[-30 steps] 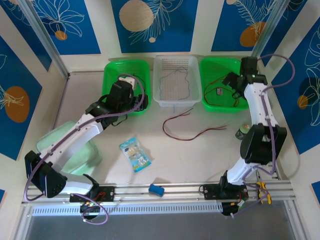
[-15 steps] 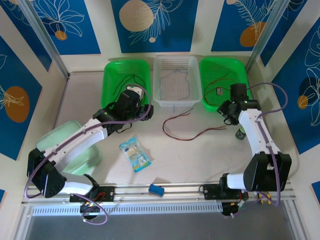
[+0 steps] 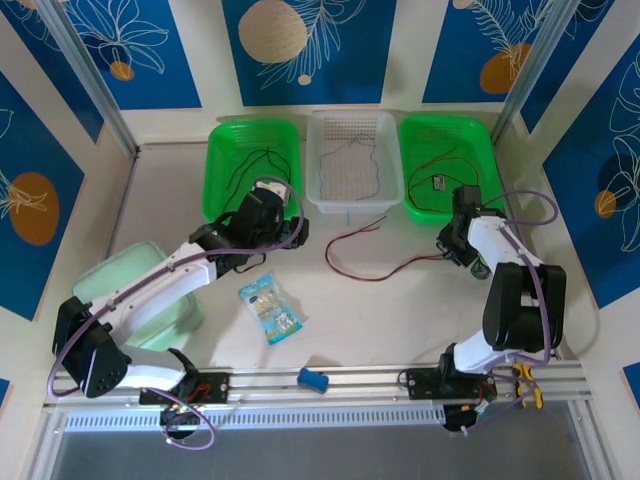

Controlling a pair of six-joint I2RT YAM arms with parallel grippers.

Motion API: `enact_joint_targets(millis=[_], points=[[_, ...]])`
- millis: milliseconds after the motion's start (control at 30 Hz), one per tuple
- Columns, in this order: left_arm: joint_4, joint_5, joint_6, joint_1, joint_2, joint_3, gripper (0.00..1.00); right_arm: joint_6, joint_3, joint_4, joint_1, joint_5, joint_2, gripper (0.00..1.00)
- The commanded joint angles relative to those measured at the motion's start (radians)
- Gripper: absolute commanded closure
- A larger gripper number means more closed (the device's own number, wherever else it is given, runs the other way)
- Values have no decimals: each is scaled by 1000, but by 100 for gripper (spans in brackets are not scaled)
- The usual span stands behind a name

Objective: Untangle the cables

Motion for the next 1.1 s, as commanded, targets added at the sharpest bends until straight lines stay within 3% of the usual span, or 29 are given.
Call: enact_joint_targets(millis=[0, 533, 1067], points=[[14, -2, -10, -10, -26, -5, 24, 26, -1, 26, -9, 22, 29, 72], [-14, -3, -1, -11, -31, 14, 24, 59, 28, 41, -36, 25, 131, 76], [-35, -16, 6, -11, -41, 20, 24, 110, 50, 27, 21, 6, 128, 77]])
